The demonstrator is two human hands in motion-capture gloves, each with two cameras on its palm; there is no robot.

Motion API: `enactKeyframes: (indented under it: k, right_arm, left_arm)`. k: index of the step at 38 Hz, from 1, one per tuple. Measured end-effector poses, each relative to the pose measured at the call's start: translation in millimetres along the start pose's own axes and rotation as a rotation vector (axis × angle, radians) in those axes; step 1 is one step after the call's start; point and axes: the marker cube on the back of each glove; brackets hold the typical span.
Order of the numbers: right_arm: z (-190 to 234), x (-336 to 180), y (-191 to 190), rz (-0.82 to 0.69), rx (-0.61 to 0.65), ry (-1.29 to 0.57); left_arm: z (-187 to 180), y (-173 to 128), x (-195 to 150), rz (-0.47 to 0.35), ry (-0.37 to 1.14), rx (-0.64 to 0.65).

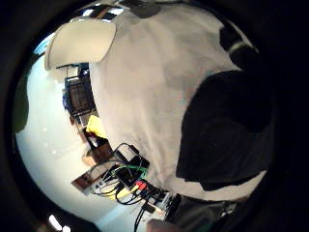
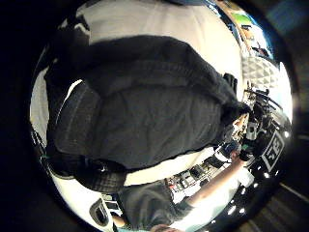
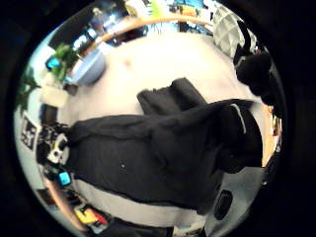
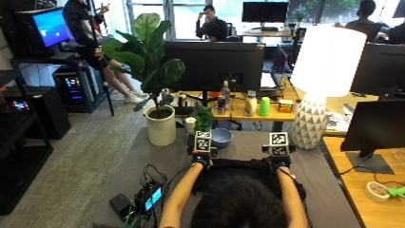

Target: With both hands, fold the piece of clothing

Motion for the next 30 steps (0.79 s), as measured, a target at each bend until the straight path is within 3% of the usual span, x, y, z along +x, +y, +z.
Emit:
enactKeyframes:
  k: [3, 5, 12, 15, 18, 22, 27, 30]
  right_arm:
    - [15.9, 19.6, 9.0, 0.038, 0.051, 0.023]
    - [16.9, 30.9, 10.8, 0.064, 0.054, 0.031]
    - [41.2, 81.7, 19.2, 0.191, -0.251, 0.102]
    - [33.4, 92.5, 35.8, 0.240, -0.314, 0.064]
    - [58.1, 103.8, 42.2, 0.297, -0.404, -0.005]
    - [101.3, 118.6, 80.6, 0.387, -0.621, -0.103]
    - [140.9, 116.6, 145.4, 0.378, -1.017, -0.276]
    - [162.6, 119.5, 146.5, 0.436, -0.905, -0.257]
  left_arm:
    - [14.1, -7.5, 14.7, 0.000, -0.014, -0.015]
    - [11.1, -8.5, 12.8, -0.012, 0.006, 0.040]
    - [-6.7, 12.4, 12.8, 0.066, 0.124, 0.174]
    - [-3.7, 27.8, 19.4, 0.111, 0.165, 0.143]
    - [4.4, 38.5, 26.5, 0.163, 0.179, 0.158]
    - [38.1, 42.4, 37.4, 0.217, 0.139, 0.201]
    - [92.3, 36.0, 43.6, 0.193, 0.091, 0.164]
    - [109.4, 33.7, 45.2, 0.181, 0.111, 0.107]
